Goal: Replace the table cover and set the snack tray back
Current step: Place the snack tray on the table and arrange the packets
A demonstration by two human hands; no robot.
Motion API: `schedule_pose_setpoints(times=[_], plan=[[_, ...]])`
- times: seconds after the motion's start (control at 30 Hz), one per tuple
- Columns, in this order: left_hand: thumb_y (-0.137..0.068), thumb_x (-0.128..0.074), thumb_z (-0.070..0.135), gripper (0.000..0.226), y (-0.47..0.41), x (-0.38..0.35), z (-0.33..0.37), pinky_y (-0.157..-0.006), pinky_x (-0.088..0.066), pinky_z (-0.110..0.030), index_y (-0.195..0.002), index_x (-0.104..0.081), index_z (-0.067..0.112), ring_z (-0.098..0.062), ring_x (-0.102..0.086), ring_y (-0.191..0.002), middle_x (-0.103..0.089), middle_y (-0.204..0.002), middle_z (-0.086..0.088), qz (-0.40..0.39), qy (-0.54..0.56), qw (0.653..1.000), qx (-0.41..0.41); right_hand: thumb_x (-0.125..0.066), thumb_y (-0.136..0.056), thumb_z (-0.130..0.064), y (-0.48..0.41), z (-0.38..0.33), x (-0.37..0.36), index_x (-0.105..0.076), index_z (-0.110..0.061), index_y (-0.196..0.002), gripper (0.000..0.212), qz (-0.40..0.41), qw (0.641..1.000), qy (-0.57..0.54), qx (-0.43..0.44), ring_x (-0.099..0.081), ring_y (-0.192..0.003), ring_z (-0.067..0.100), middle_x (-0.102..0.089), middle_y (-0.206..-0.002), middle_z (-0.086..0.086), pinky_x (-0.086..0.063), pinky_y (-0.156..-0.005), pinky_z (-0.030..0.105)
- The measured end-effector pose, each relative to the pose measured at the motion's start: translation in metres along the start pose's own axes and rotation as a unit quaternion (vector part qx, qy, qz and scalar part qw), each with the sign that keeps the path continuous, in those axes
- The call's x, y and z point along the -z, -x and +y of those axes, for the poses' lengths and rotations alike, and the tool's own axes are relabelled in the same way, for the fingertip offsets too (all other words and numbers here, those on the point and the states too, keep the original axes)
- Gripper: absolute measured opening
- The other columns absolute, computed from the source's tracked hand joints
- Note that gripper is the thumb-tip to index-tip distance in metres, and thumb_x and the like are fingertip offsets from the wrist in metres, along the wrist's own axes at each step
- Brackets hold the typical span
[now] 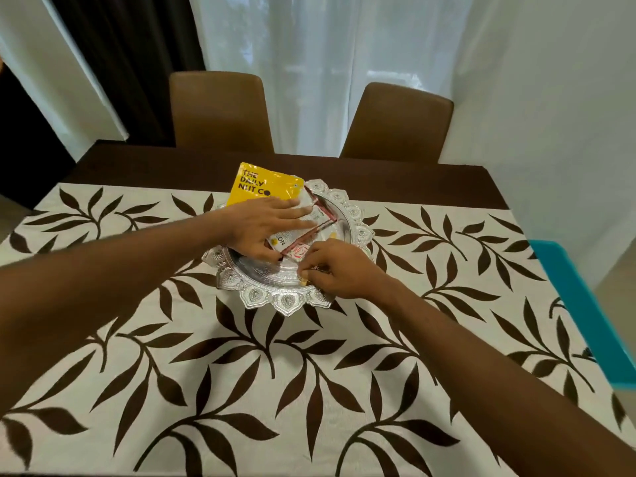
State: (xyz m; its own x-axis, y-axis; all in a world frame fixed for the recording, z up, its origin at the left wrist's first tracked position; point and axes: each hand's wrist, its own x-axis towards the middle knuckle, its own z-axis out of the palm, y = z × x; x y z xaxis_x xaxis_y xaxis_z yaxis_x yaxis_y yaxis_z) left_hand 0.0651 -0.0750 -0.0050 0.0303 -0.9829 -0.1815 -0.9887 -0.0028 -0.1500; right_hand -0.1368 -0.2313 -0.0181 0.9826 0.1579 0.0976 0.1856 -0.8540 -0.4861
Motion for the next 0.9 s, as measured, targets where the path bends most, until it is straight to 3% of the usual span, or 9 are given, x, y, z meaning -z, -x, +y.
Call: schedule_pose_setpoints(times=[0.1, 0.17, 0.2, 0.27, 0.33, 0.4, 0.57, 0.67, 0.9], plan=[[-0.088, -0.026, 0.074, 0.088, 0.0, 0.01, -0.004, -0.124, -0.003, -0.046, -0.16, 0.004, 0.034, -0.025, 0.006, -0.155, 0.008, -0.168, -0.003, -0.009, -0.006, 1.0, -0.018, -0.067, -0.093, -0.027, -0.001, 0.002, 0.004, -0.081, -0.022, -0.105, 0.019, 0.01, 0.999, -0.029, -0.011, -0.057, -0.088, 0.005, -0.067, -0.1, -0.013, -0.046, -0.072, 0.022], [-0.089, -0.027, 0.071, 0.086, 0.005, 0.014, 0.002, -0.123, 0.0, -0.044, -0.161, -0.001, 0.032, -0.025, 0.008, -0.155, 0.008, -0.168, -0.006, 0.013, 0.009, 1.0, 0.002, -0.066, -0.092, -0.021, 0.0, 0.006, 0.009, -0.079, -0.02, -0.106, 0.019, 0.042, 0.999, -0.016, -0.028, -0.053, -0.09, 0.002, -0.064, -0.101, -0.015, -0.04, -0.073, 0.015], [-0.089, -0.031, 0.067, 0.083, 0.008, 0.015, 0.01, -0.123, -0.003, -0.044, -0.161, -0.01, 0.03, -0.026, 0.004, -0.156, 0.002, -0.168, -0.008, 0.042, 0.027, 0.999, 0.018, -0.065, -0.091, -0.02, 0.0, 0.009, 0.014, -0.079, -0.019, -0.105, 0.02, 0.061, 0.998, 0.003, -0.033, -0.054, -0.091, 0.004, -0.066, -0.103, -0.012, -0.042, -0.075, 0.018], [-0.09, -0.044, 0.054, 0.069, 0.013, 0.014, 0.03, -0.119, -0.024, -0.047, -0.152, -0.04, 0.023, -0.031, -0.022, -0.151, -0.027, -0.163, -0.013, 0.13, 0.047, 0.989, 0.054, -0.063, -0.09, -0.022, -0.002, 0.014, 0.023, -0.077, -0.018, -0.106, 0.022, 0.085, 0.994, 0.054, -0.048, -0.059, -0.094, 0.014, -0.07, -0.106, -0.003, -0.048, -0.078, 0.03], [-0.088, -0.052, 0.041, 0.047, 0.014, 0.01, 0.053, -0.097, -0.048, -0.049, -0.126, -0.066, 0.016, -0.032, -0.053, -0.124, -0.059, -0.136, -0.013, 0.228, 0.068, 0.968, 0.083, -0.059, -0.095, -0.024, -0.009, 0.018, 0.031, -0.073, -0.017, -0.115, 0.025, 0.072, 0.988, 0.108, -0.081, -0.061, -0.101, 0.021, -0.068, -0.113, 0.003, -0.049, -0.082, 0.036], [-0.089, -0.055, 0.034, 0.034, 0.014, 0.008, 0.077, -0.077, -0.052, -0.043, -0.11, -0.072, 0.013, -0.022, -0.057, -0.097, -0.065, -0.107, -0.006, 0.272, 0.153, 0.943, 0.118, -0.051, -0.101, -0.028, -0.015, 0.022, 0.034, -0.068, -0.015, -0.123, 0.03, 0.03, 0.985, 0.143, -0.096, -0.061, -0.105, 0.025, -0.065, -0.119, 0.006, -0.048, -0.082, 0.036], [-0.095, -0.054, 0.042, 0.04, 0.003, 0.002, 0.116, -0.075, -0.046, -0.031, -0.126, -0.064, 0.019, -0.013, -0.054, -0.093, -0.058, -0.104, 0.001, 0.215, 0.286, 0.916, 0.183, -0.048, -0.102, -0.029, -0.011, 0.02, 0.022, -0.072, -0.011, -0.11, 0.031, -0.027, 0.978, 0.203, -0.045, -0.059, -0.097, 0.024, -0.063, -0.112, 0.008, -0.037, -0.076, 0.029], [-0.097, -0.046, 0.051, 0.039, 0.0, -0.007, 0.125, -0.072, -0.041, -0.033, -0.113, -0.063, 0.019, -0.018, -0.052, -0.091, -0.055, -0.099, -0.002, 0.172, 0.266, 0.932, 0.175, -0.047, -0.101, -0.03, -0.001, 0.016, 0.02, -0.072, -0.012, -0.11, 0.032, -0.035, 0.982, 0.182, -0.031, -0.059, -0.09, 0.021, -0.062, -0.105, 0.005, -0.039, -0.071, 0.029], [-0.097, -0.042, 0.05, 0.04, 0.012, -0.01, 0.139, -0.068, -0.044, -0.034, -0.099, -0.068, 0.019, -0.013, -0.05, -0.085, -0.058, -0.095, -0.001, 0.195, 0.264, 0.928, 0.179, -0.037, -0.098, -0.038, 0.011, 0.008, 0.014, -0.072, -0.015, -0.104, 0.043, -0.033, 0.986, 0.165, 0.015, -0.055, -0.077, 0.017, -0.06, -0.092, 0.001, -0.043, -0.067, 0.034]])
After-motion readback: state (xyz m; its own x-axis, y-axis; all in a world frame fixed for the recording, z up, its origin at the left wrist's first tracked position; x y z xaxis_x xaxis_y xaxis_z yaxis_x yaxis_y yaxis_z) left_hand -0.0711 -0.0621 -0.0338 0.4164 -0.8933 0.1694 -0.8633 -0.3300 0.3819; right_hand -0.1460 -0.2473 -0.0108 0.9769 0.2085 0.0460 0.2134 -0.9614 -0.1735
